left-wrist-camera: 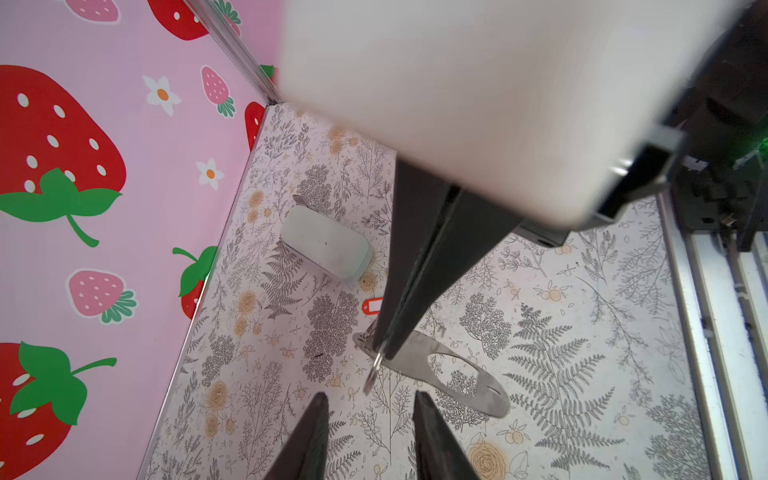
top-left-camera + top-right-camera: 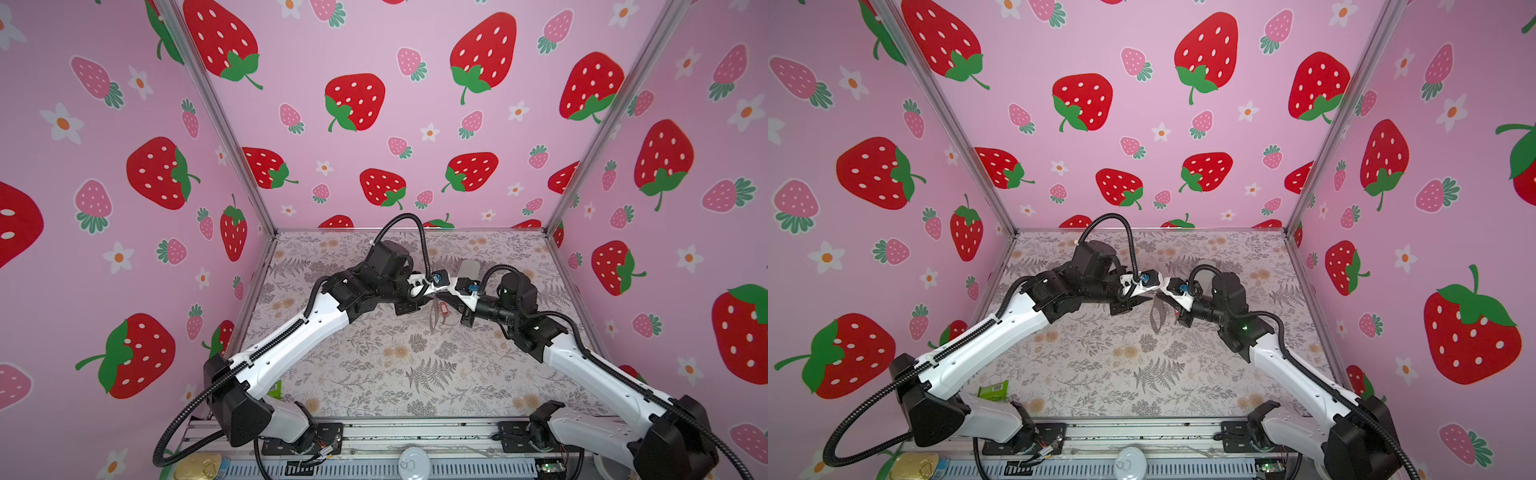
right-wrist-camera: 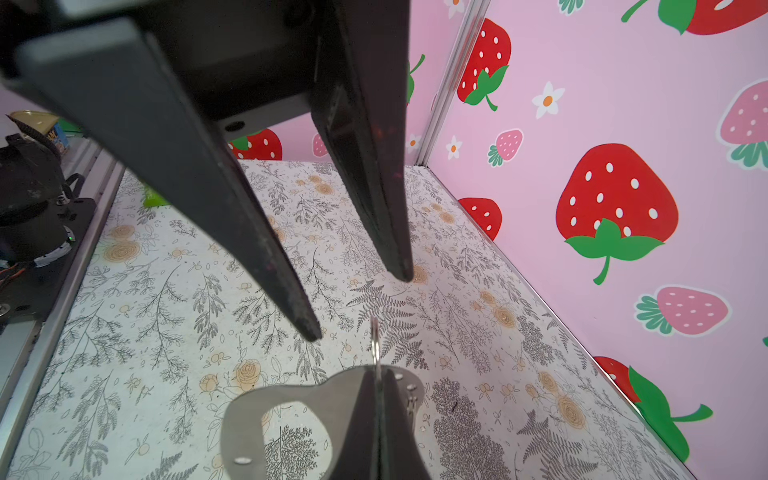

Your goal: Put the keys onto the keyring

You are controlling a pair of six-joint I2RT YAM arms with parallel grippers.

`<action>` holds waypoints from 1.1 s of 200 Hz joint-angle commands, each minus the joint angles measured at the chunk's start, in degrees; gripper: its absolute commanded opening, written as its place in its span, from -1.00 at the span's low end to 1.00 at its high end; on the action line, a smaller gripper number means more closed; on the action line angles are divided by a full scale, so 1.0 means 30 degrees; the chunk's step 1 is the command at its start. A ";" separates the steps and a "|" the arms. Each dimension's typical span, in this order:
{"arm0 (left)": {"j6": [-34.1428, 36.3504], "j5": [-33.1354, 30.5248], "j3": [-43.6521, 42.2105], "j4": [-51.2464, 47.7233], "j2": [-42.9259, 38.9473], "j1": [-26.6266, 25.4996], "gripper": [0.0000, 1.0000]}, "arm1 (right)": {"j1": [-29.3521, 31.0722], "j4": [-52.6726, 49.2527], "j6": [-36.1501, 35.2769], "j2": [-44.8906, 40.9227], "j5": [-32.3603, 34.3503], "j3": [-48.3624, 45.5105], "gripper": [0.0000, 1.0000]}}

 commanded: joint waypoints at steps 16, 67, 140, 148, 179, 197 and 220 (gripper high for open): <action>0.0068 0.0664 0.0849 -0.0132 0.0250 -0.0059 -0.31 | 0.0061 -0.0394 -0.0443 -0.0456 -0.0758 0.0822 -0.96; -0.0076 0.1128 0.0641 0.0367 0.0374 -0.0059 -0.40 | 0.0060 -0.0254 0.0051 -0.0689 -0.1172 0.0753 -0.95; 0.0200 0.1621 -0.0380 0.1297 -0.0376 -0.0059 -0.60 | 0.0064 0.0637 0.0784 -0.0771 -0.1234 0.0506 -0.93; 0.0296 0.1619 -0.0547 0.1350 -0.0487 -0.0039 -0.61 | 0.0060 0.0708 0.0806 -0.0796 -0.1234 0.0504 -0.93; 0.0379 0.1618 -0.0859 0.1264 -0.0707 -0.0059 -0.63 | 0.0060 0.0798 0.0696 -0.0809 -0.1330 0.0490 -0.93; 0.0368 0.1570 -0.1149 0.1560 -0.0906 -0.0010 -0.65 | 0.0061 0.0844 0.0646 -0.0779 -0.1384 0.0420 -0.93; 0.0383 0.1561 -0.1315 0.1937 -0.0913 -0.0012 -0.65 | 0.0064 0.0888 0.0608 -0.0810 -0.1598 0.0446 -0.93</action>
